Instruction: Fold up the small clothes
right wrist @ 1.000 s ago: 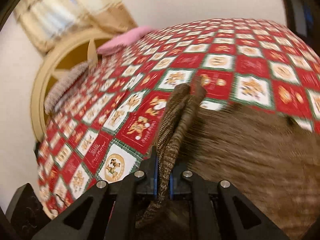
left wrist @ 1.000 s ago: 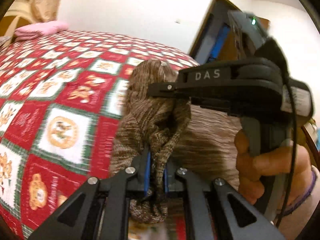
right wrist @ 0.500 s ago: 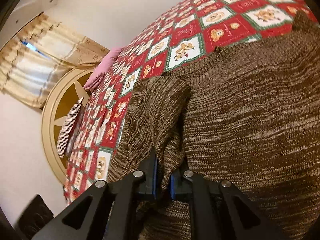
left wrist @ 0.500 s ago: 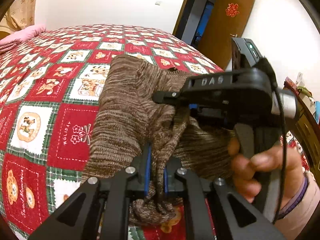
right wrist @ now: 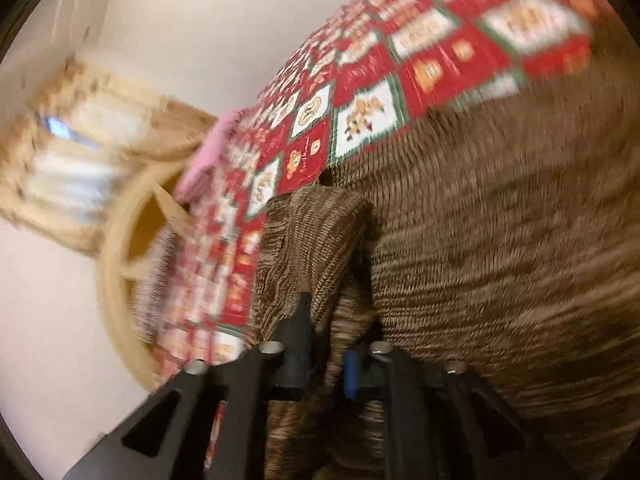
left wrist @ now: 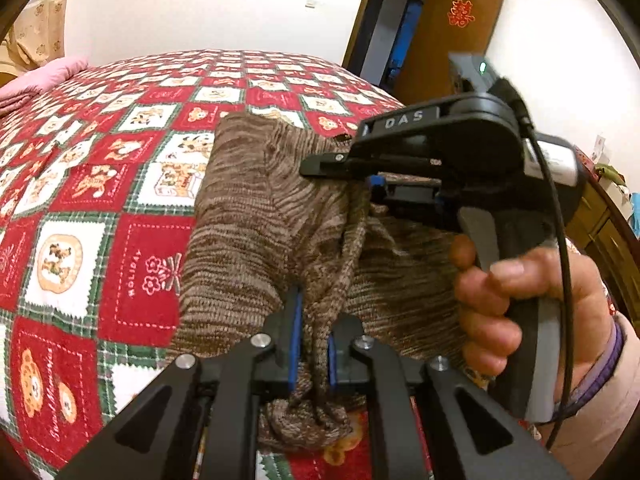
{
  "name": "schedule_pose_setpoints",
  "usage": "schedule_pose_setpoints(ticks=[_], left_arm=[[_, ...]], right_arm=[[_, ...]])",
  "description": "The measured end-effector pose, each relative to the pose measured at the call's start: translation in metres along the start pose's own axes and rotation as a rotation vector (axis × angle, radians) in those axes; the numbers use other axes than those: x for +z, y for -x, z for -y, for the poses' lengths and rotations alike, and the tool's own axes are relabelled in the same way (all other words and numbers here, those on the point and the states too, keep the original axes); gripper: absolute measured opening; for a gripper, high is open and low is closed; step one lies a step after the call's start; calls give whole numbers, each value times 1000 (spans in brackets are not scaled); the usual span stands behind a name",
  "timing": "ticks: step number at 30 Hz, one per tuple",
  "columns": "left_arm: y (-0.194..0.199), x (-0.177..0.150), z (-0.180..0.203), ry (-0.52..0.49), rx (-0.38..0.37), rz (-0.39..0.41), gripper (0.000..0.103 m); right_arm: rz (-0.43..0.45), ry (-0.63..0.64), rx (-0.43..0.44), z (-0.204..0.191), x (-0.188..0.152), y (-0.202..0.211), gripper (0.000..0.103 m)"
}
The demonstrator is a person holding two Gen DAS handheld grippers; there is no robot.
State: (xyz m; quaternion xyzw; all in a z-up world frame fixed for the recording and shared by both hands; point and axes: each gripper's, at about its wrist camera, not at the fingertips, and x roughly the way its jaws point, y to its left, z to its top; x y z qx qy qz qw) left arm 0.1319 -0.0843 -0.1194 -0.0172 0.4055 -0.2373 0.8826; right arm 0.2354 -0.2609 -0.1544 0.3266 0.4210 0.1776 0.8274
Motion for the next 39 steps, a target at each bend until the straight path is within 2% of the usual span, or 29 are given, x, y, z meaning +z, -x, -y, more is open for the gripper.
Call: schedule_pose_setpoints(ticks=[4,9,13,17,20,28,32,34,35,38,39], left_arm=[[6,11,15,-20,-43,21,10],[1,26,63,-101,-115,27,10],[-11,32,99,-146,-159,20,10],[-28,34,133,-168,-190,-20,10],[-37,33,148,-185,-190,-34,10],[-63,29,174,-197,-195,-84,9],[-75,29,176,-220,-184,-89,10],[-69,23,179,-259,-194,-86,13],[-64,20,177,-273,-207,-89,18],[-42,11,164,-285,-274,-116,44],[-28,8,153,-279,-292,-102,52]], right_arm=[[86,161,-64,-31,6,26,8],[132,354,-189,-39,22,69,8],[127,468,-284,-27,38,98,8],[74,591,-384,-13,48,113,8],[45,621,-435,6,53,116,8],[26,585,-472,53,56,124,8],[17,551,-483,73,55,121,8],[21,535,-476,80,53,120,8],[32,531,-479,81,52,121,9],[22,503,-497,83,48,128,20],[19,497,-506,84,47,131,24]])
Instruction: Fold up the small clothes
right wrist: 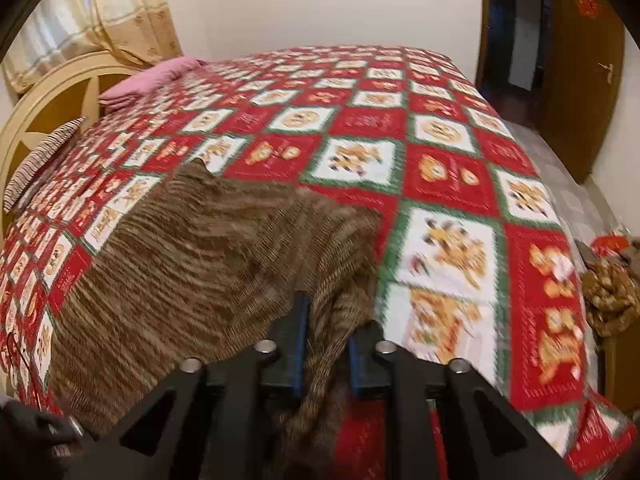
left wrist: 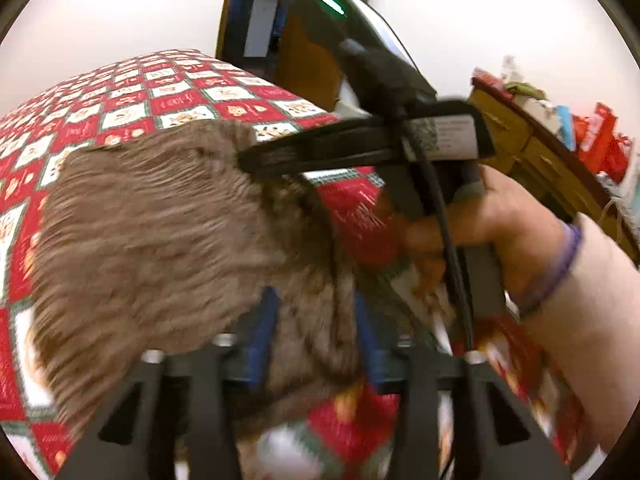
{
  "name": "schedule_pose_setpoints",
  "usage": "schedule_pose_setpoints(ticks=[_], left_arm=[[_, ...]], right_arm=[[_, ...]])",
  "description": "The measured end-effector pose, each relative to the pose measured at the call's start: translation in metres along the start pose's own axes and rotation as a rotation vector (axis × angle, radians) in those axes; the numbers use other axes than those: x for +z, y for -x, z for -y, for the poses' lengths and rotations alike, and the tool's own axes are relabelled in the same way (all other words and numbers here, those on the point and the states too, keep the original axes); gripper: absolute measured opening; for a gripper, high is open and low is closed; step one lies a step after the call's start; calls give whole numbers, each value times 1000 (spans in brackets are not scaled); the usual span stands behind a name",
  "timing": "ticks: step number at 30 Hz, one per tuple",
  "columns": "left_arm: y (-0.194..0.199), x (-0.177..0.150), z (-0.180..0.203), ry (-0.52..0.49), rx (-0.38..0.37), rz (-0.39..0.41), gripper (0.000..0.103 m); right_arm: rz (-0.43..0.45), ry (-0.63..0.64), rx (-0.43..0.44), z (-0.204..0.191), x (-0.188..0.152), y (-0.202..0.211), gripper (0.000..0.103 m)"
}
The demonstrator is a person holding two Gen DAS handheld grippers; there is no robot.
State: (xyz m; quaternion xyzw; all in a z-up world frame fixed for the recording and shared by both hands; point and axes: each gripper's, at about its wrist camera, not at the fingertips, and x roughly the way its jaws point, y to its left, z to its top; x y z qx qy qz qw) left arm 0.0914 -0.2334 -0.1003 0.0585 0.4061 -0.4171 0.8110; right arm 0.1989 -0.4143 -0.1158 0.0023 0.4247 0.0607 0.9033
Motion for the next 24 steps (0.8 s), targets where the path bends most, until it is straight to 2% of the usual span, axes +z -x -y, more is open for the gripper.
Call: schedule_pose_setpoints(ticks=[2,6,9,11,13,15,18,20,23,24], left_arm=[[20,-9,-7,10,7,34,63],[57,-27,-37,46,33,69,65],[68,-29,-57,74,70,112,65],[70,-27,-71,120,112,132,65],[68,-23,-82,148,153,133,65],[68,-24,-88,168,167,122,65],[66,-33,-84,154,125,89,65],[63,-42,-78,117,150,62,65],[49,-52,-68,77,200,19,76],[46,-54,-66,76,213,8,76]], right_arm=[[2,-30,-61,7,-9,12,46],[64,-135,-144,22,-32,55,47],[149,-191,-81,17,-56,99,47],[170,-210,-54,8,-69,116,47],[161,-220,13,-11,-88,128,47],[145,-209,36,-29,-104,133,47],[117,-221,61,-49,-122,129,47],[85,-233,74,-54,-127,117,47],[21,-244,36,-55,-128,90,47],[4,-248,36,-54,-128,85,47]])
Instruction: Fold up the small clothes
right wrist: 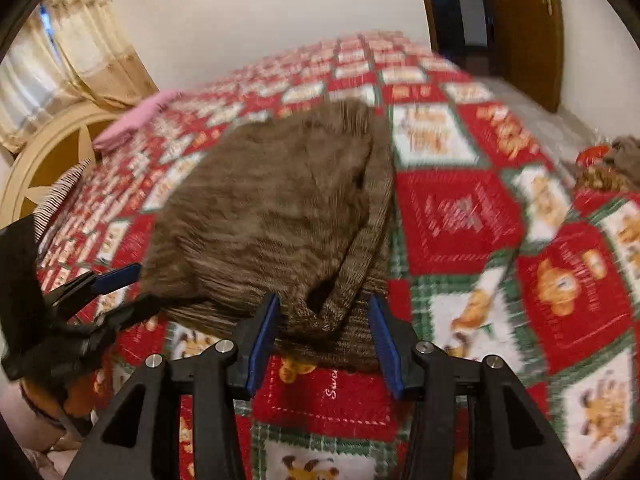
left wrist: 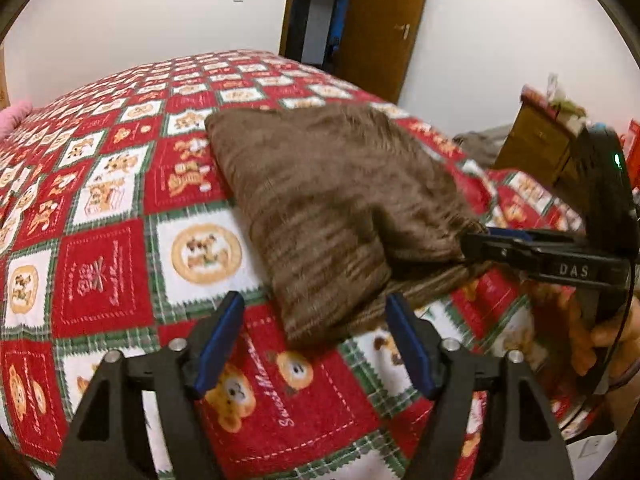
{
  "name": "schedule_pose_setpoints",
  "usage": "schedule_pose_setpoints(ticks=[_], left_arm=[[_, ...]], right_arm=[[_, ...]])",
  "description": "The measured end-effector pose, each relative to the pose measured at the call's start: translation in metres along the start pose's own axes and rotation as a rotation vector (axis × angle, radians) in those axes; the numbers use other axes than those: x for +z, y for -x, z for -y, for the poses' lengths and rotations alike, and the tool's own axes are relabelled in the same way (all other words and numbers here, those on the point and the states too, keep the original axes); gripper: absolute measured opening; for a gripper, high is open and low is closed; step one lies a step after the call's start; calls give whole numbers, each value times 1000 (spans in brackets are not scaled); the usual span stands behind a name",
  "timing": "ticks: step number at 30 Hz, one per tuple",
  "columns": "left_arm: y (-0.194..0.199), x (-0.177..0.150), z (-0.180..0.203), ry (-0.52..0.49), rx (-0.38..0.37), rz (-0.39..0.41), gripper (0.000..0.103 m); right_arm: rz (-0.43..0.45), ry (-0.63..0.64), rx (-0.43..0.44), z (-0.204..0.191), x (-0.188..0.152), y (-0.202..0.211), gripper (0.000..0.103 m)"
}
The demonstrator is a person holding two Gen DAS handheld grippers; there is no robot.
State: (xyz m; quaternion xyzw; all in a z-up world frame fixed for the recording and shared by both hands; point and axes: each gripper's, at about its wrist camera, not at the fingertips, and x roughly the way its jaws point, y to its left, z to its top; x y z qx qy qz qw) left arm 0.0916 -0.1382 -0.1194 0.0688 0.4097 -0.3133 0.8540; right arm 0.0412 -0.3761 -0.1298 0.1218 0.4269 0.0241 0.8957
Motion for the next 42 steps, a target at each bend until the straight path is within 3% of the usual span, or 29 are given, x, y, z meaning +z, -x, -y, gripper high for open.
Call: schedule_pose_setpoints(ticks=[1,2,4,5,6,8,11,14,18,23,25,27,28,32,37,40,42], left_arm=[[-5,-1,2,-4,23,-7,76],[-2,-4,1,-5,48,-1,75],[-6,-2,-4,-2,97,14,48],[-9,0,-8,11,68,5,20],[-8,3,-16,51,-15,-2,14],[1,4,-19,61,-31,27,12],[19,2,-9,-24,-34,75,11],[29,-5,0,-80,-39,86,10],[15,-22,0,-106,-13,18,10],[31,-20,-17,-89,-64,-3,12],[42,-12,-26,-70,-72,29,22],[47,1,-37,-23,-53,73,60],[47,11,-42,7,-37,102,66],[30,56,-52,99,0,161,67],[-15,91,-38,117,51,183,64],[-53,85,-34,135,121,76,64],[-68,69,-38,167,135,36,67]], right_arm=[[-1,2,-12,-2,0,-4,46],[13,18,-28,-4,0,-4,32],[6,29,-55,-6,1,-3,12],[4,15,-38,-4,2,-1,10],[4,2,-21,0,3,3,9],[20,0,-15,3,4,13,8],[53,-14,-19,9,3,30,6],[15,5,-60,10,-2,29,6],[-36,5,-79,14,-15,17,6],[-80,21,-81,17,-14,24,12],[-89,13,-87,22,-10,33,12],[-29,4,-128,27,0,47,12],[8,0,-130,30,8,53,12],[127,-39,-41,31,56,55,12],[137,-15,6,22,111,7,12],[93,18,-16,14,131,-38,12],[11,39,-96,14,135,-79,12]])
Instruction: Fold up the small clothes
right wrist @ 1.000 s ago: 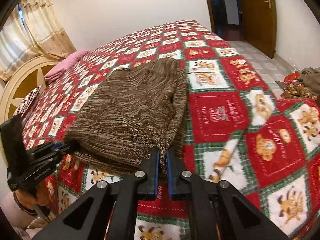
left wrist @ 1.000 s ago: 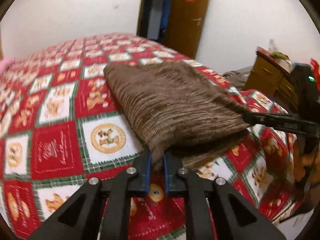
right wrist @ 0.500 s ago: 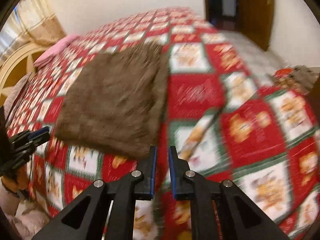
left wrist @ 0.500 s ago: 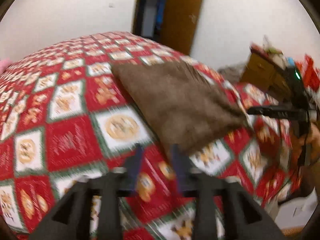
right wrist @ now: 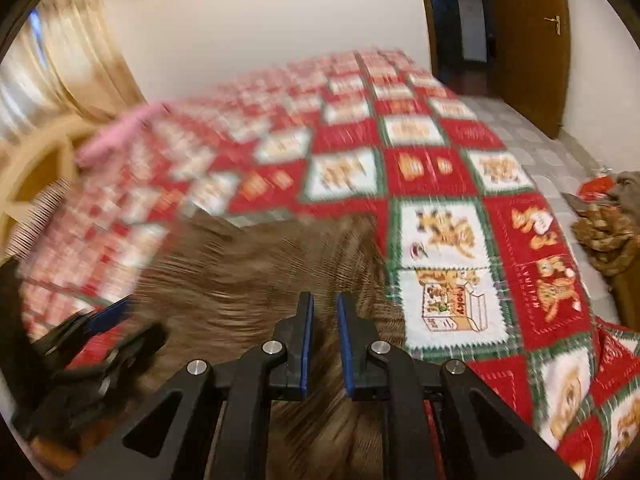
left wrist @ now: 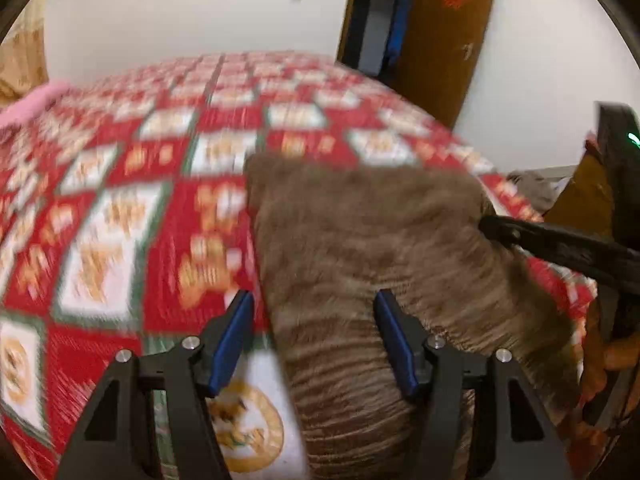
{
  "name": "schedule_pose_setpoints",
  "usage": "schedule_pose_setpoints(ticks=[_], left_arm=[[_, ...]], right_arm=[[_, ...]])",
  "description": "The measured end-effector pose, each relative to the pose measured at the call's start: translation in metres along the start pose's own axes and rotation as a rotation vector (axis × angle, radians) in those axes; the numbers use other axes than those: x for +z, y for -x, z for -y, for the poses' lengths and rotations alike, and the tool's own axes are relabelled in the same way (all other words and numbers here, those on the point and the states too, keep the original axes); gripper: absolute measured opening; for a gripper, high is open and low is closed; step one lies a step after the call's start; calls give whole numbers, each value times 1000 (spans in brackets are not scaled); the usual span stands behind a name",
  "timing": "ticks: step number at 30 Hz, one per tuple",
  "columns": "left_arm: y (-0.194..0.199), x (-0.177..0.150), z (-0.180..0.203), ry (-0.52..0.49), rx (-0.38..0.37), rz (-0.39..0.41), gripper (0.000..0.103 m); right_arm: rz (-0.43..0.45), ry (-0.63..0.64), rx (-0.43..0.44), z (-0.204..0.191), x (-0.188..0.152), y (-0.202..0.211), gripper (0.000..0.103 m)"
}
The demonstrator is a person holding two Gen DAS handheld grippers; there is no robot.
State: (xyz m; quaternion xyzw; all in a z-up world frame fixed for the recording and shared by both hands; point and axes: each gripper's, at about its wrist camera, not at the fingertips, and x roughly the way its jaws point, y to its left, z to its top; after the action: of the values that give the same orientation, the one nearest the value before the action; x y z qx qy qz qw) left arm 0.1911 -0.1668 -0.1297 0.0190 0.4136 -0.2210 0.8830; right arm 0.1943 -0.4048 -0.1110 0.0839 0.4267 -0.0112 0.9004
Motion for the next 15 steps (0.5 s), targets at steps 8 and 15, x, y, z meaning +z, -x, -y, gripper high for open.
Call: schedule_pose_setpoints(ticks=[8,15], left_arm=[[-1,-5,2,-1,36,8,78],[-2,-5,2,0,63,2,82]], right_arm=[[43,-174,64,34,16,-28,12],[146,-259,86,42,-2,23,12]])
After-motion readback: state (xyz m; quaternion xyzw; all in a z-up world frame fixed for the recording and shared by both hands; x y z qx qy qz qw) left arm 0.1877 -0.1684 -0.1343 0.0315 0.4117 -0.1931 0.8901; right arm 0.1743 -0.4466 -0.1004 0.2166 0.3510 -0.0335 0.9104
